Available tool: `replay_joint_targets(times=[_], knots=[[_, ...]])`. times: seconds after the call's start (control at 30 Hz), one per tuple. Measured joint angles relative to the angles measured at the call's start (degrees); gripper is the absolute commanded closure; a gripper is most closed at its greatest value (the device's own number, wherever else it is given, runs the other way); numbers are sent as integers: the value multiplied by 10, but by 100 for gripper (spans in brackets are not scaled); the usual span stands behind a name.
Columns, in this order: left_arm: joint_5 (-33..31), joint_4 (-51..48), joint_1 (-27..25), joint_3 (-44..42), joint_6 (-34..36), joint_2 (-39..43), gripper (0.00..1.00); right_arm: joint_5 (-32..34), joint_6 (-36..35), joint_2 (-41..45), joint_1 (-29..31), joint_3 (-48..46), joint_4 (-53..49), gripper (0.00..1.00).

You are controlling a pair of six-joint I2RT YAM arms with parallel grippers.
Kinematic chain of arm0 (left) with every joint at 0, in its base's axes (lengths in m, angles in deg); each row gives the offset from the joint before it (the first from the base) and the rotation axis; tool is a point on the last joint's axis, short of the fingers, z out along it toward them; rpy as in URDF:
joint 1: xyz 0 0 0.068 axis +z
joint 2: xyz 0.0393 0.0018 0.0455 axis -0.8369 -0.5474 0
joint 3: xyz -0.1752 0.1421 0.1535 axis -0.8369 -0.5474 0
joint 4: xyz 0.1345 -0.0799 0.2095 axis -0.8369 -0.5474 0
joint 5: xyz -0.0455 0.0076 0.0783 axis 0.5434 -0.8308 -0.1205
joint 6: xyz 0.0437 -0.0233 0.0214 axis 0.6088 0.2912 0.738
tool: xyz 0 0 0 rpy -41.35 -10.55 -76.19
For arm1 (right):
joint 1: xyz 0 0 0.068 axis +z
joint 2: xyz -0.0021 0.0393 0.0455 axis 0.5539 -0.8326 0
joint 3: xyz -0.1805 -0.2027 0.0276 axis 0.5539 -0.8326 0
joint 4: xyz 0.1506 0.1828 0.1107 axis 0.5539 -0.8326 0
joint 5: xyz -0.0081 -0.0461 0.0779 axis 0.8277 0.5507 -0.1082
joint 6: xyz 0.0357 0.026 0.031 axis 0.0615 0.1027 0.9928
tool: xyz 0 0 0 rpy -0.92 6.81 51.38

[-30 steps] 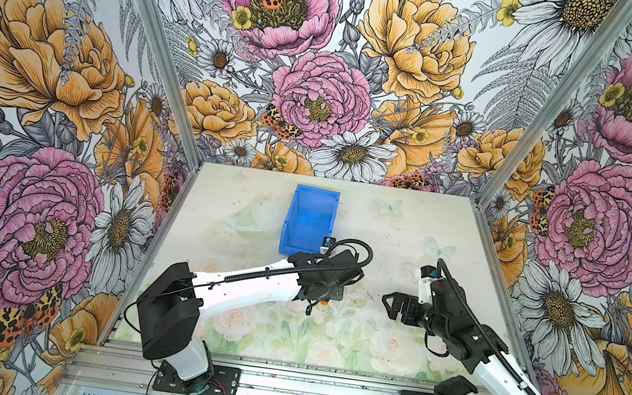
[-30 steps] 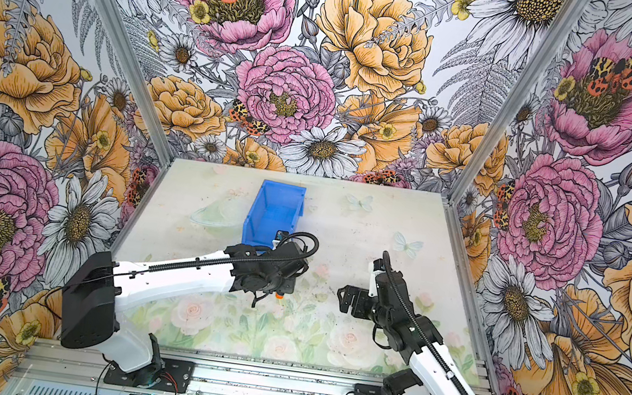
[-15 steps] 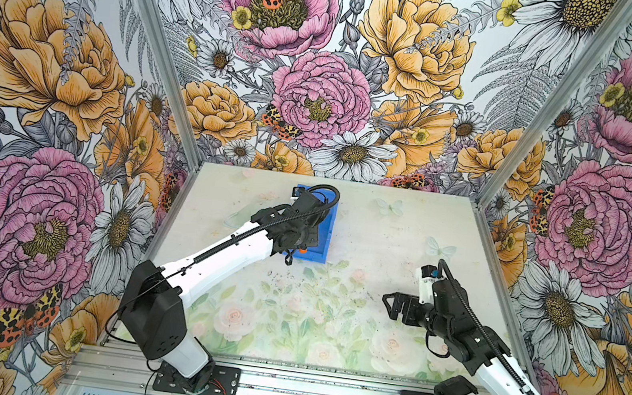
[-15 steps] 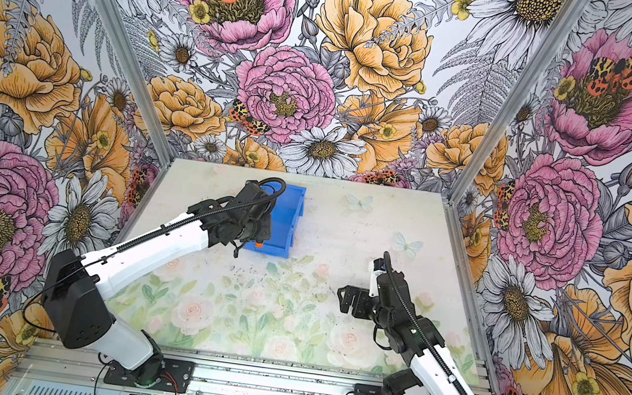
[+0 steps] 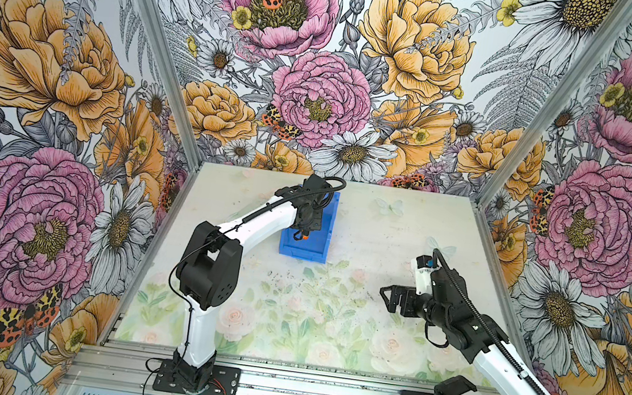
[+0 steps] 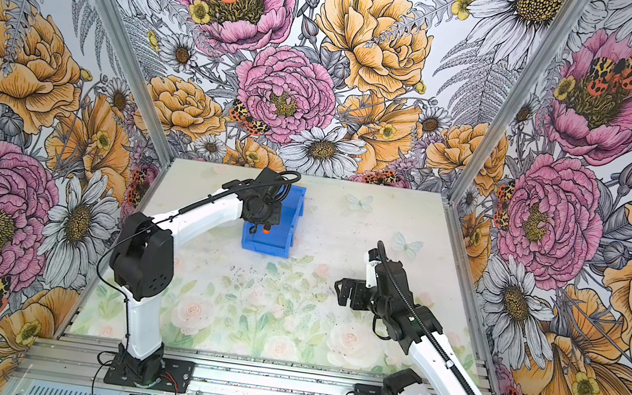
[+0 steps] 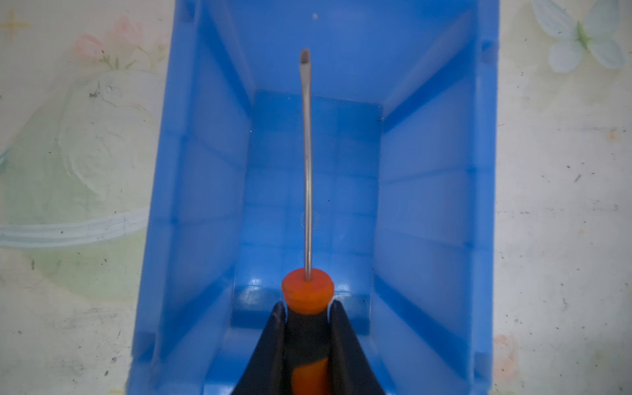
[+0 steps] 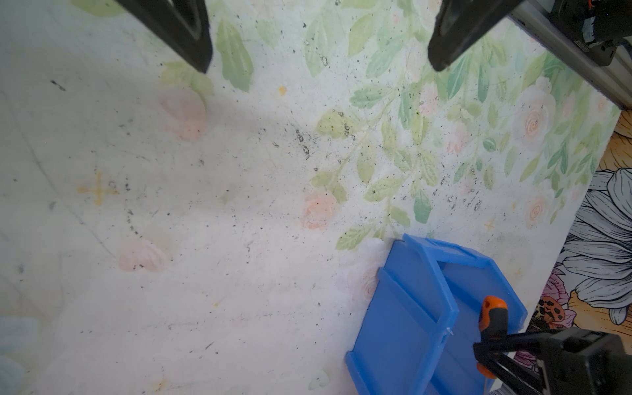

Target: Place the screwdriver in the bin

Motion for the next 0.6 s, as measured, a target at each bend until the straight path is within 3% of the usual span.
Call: replay_joint_targets(times=[0.3, 0.6], knots=[[31, 0, 4, 23, -1, -43, 100, -45, -56, 2, 0, 21, 9, 1], [43, 1, 6, 25, -13, -53, 100, -88, -122, 58, 12, 7, 75, 0]])
